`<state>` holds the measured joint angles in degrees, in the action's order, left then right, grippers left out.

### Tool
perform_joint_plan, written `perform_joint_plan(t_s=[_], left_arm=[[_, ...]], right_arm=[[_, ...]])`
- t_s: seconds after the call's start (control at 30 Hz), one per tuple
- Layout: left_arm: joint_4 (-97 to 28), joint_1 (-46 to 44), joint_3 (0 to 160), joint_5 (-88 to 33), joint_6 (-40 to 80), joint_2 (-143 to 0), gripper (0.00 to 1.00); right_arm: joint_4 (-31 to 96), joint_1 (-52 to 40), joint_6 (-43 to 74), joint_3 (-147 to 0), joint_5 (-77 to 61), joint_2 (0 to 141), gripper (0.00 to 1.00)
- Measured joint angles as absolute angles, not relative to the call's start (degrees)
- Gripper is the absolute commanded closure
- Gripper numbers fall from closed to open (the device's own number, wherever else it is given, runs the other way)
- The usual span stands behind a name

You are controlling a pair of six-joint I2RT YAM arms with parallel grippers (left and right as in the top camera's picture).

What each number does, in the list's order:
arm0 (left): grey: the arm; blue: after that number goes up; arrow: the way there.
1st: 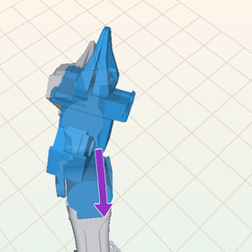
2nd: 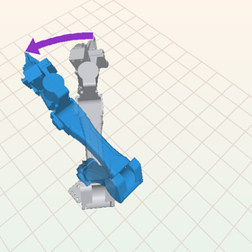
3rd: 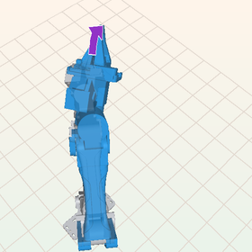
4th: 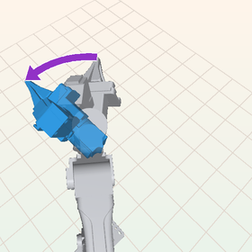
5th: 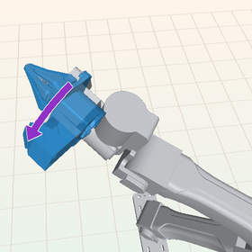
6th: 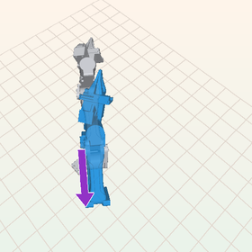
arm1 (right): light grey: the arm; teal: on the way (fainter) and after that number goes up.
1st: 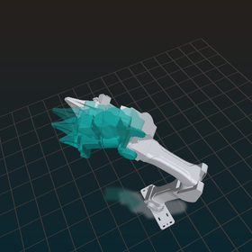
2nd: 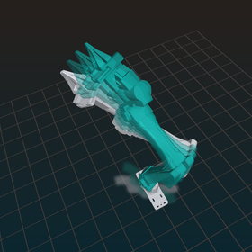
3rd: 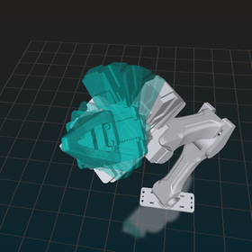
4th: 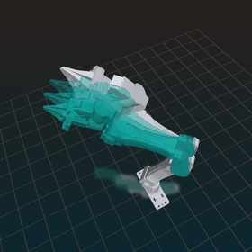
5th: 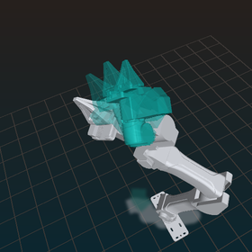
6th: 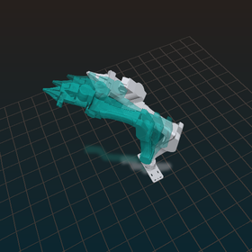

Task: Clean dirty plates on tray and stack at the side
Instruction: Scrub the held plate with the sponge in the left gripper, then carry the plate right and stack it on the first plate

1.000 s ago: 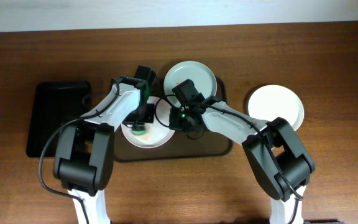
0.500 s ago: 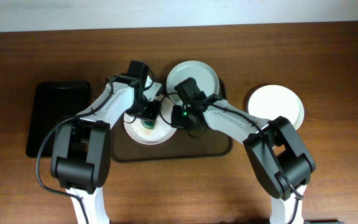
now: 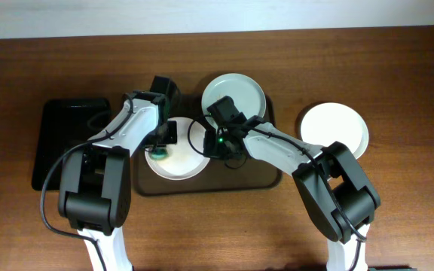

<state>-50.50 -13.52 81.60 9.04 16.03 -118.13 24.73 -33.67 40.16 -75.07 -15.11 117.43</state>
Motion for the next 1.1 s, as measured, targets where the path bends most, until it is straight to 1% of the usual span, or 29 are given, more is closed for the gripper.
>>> perform_joint_plan(t_s=[0.1, 0.17, 0.33, 0.47, 0.53, 0.57, 0.63, 0.73, 0.83, 0.93, 1.1], left_arm=[[-43.6, -13.7, 81.4, 12.1, 18.3, -118.2, 0.99], [-42.6, -13.7, 81.4, 11.5, 18.5, -118.3, 0.99], [-47.7, -11.5, 86.1, -0.6, 17.8, -118.5, 0.99], [-49.8, -7.0, 89.9, -1.9, 16.8, -111.9, 0.99], [-49.9, -6.2, 90.6, -1.9, 16.5, -110.2, 0.99], [-50.1, -6.2, 90.5, -1.9, 16.5, -110.3, 0.99], [-50.1, -6.0, 90.5, -1.5, 16.4, -110.3, 0.99], [-50.0, -6.0, 90.5, -1.5, 16.3, -110.3, 0.99], [-50.1, -6.0, 90.5, -1.5, 16.3, -110.3, 0.99], [-50.1, -6.0, 90.5, -1.5, 16.3, -110.3, 0.99], [-50.1, -6.0, 90.5, -1.5, 16.3, -110.3, 0.99]], right_arm=[[24.3, -33.5, 40.6, -75.1, -14.8, 117.4, 0.96], [24.2, -33.5, 40.8, -75.1, -14.5, 117.4, 0.96], [25.1, -33.1, 40.5, -75.2, -14.5, 117.4, 0.96], [26.8, -33.1, 39.3, -75.4, -15.4, 117.4, 0.96], [34.3, -33.1, 36.7, -77.6, -15.5, 117.2, 0.96], [41.7, -33.2, 34.9, -79.5, -13.5, 116.1, 0.96], [48.9, -33.4, 33.1, -82.1, -9.5, 111.9, 0.96], [55.9, -33.4, 32.1, -82.9, -1.3, 103.4, 0.96], [59.5, -33.4, 32.1, -82.9, 9.2, 98.2, 0.96], [65.1, -33.5, 32.8, -83.1, 21.4, 96.7, 0.96], [69.0, -34.7, 36.3, -83.2, 33.7, 96.7, 0.96]])
